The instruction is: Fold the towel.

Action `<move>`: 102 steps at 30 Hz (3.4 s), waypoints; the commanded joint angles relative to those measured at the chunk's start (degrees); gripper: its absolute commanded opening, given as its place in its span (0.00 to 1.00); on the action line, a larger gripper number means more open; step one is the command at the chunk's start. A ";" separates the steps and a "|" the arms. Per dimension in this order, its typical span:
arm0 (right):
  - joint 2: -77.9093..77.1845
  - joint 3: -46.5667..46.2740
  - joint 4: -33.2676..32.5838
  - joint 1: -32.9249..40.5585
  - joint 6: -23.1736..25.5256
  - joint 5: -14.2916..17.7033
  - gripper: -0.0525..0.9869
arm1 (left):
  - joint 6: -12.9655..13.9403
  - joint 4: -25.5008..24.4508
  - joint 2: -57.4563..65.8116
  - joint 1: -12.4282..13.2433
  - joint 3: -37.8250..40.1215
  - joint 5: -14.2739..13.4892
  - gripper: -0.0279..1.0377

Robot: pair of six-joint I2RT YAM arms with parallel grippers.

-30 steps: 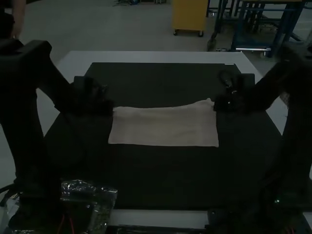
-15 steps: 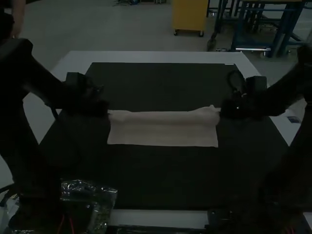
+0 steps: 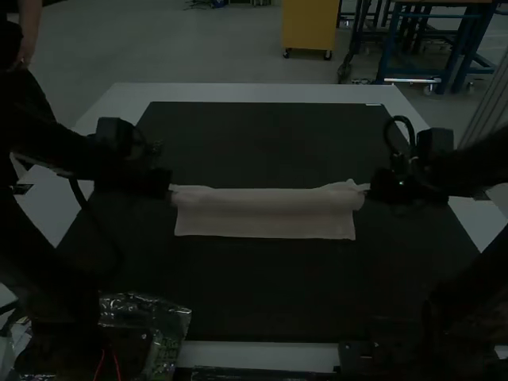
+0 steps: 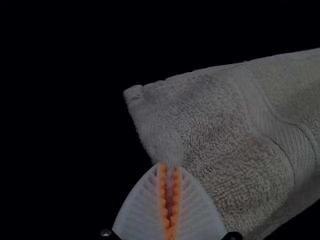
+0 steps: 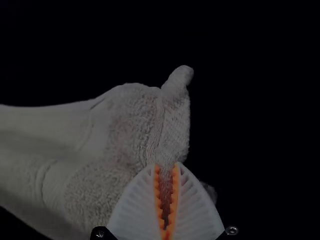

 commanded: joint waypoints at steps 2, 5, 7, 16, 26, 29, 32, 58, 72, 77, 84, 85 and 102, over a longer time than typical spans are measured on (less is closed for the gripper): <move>-1.41 -1.62 0.04 -1.15 -1.75 -0.64 0.03 | 1.03 -1.19 -4.12 0.65 -2.28 -2.15 0.05; -1.32 -3.46 0.92 -0.80 -1.83 -0.72 0.03 | 0.76 0.83 -6.23 0.65 -4.83 -2.50 0.05; -1.14 -4.43 1.54 -0.71 -1.83 -0.55 0.03 | 0.59 2.59 -6.85 0.65 -6.33 -3.73 0.05; 0.26 -6.54 1.80 -0.89 -4.21 4.37 0.92 | 2.00 3.91 -7.02 0.04 -9.93 -6.89 0.95; 0.61 -2.85 -1.10 1.31 -4.30 2.70 0.92 | -4.86 13.84 -10.80 6.10 -8.35 -5.57 0.94; 1.76 -2.93 -1.28 4.12 -4.12 3.05 0.92 | -5.83 14.02 -10.63 6.37 -7.91 -4.96 0.94; 3.08 -3.11 -1.19 6.41 -3.94 3.49 0.92 | -5.83 13.84 -10.63 6.37 -8.17 -4.61 0.94; 10.46 -1.09 1.89 7.02 -5.97 1.74 0.03 | -6.35 13.58 -10.63 6.37 -8.53 -2.50 0.94; 1.41 1.46 -4.44 2.80 -3.86 -0.46 0.03 | -6.97 16.83 -8.52 6.37 -9.93 -2.76 0.94; 1.41 2.25 -3.65 7.73 1.24 -0.55 0.03 | -6.88 18.94 -6.67 6.72 -10.28 -2.76 0.94; 1.58 3.13 1.89 20.47 5.64 3.05 0.03 | -6.79 21.93 -4.65 6.72 -10.55 -2.85 0.94; 1.84 3.04 3.12 22.14 6.16 3.93 0.03 | -6.79 22.37 -4.39 6.72 -10.63 -2.85 0.94; 12.57 9.37 12.26 39.54 13.55 2.70 0.03 | -6.88 27.38 -1.57 6.81 -11.69 -2.23 0.94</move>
